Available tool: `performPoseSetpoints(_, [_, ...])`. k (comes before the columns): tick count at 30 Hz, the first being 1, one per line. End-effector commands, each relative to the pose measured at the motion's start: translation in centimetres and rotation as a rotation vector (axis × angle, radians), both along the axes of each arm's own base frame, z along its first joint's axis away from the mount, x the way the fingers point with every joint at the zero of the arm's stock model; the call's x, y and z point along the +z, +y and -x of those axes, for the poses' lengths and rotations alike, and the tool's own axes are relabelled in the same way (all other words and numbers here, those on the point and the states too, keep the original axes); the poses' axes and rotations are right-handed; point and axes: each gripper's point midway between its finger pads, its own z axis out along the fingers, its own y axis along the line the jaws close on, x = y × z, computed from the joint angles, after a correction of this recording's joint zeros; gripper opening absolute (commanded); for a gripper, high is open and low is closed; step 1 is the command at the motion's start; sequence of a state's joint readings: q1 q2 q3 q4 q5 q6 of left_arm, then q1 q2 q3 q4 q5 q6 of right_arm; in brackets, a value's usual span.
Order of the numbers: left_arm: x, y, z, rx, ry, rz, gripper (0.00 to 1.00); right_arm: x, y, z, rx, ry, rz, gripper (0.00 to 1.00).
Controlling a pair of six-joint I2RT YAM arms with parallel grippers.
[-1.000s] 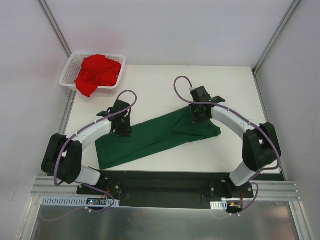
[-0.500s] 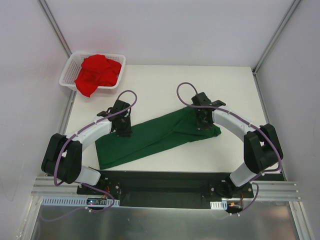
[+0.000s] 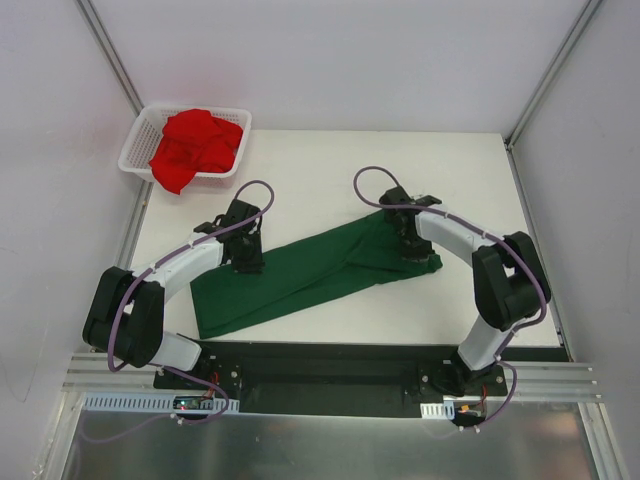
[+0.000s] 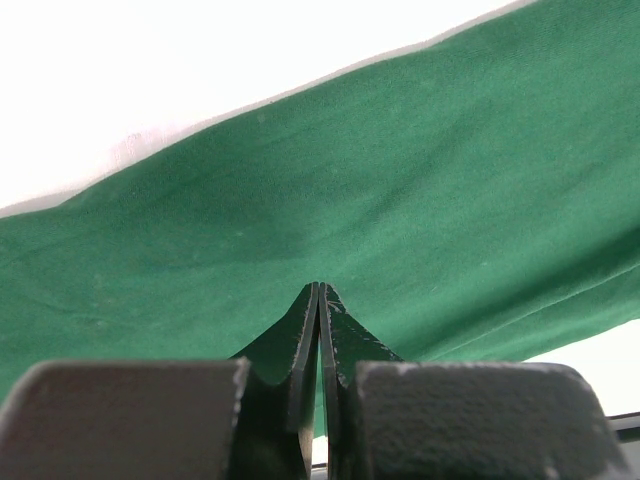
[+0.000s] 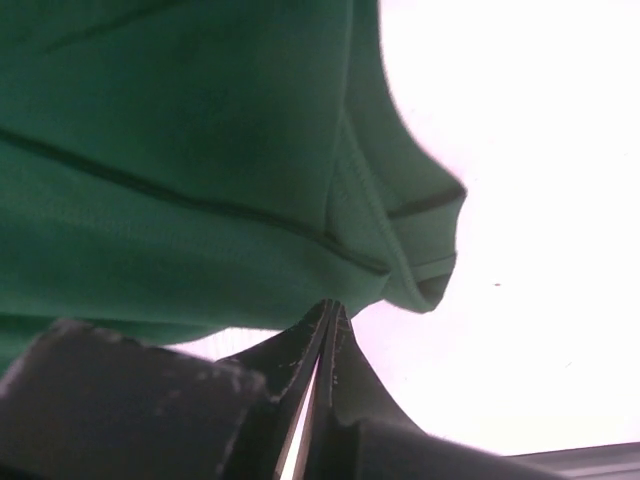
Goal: Fold and stack the t-shirts
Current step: Rotate the tshirt 85 degrees
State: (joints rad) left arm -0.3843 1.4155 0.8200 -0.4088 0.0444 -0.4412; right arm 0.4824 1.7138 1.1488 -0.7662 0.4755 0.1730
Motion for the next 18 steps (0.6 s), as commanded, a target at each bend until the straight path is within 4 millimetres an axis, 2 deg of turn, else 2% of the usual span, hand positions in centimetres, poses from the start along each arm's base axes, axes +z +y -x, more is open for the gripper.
performPoseSetpoints(1, [0.7, 0.1, -0.3, -0.006, -0.014, 0.003, 0.00, 1.8, -0.9, -2.3, -0.059, -0.065, 0.029, 0.01])
performPoseSetpoints(6, [0.6, 0.2, -0.3, -0.002, -0.013, -0.003, 0.00, 2.2, -1.3, -4.5, -0.082, -0.077, 0.019, 0.01])
performPoseSetpoints(10, [0.6, 0.4, -0.3, 0.001, -0.018, -0.008, 0.00, 1.7, -1.3, -5.5, -0.083, -0.061, 0.001, 0.01])
performPoseSetpoints(13, [0.5, 0.4, -0.2, 0.002, -0.015, -0.008, 0.00, 1.1, -1.1, -5.2, -0.080, -0.036, -0.020, 0.01])
performPoseSetpoints(18, [0.3, 0.4, -0.1, 0.001, -0.004, -0.007, 0.00, 0.1, -0.8, -3.4, -0.082, -0.006, -0.061, 0.01])
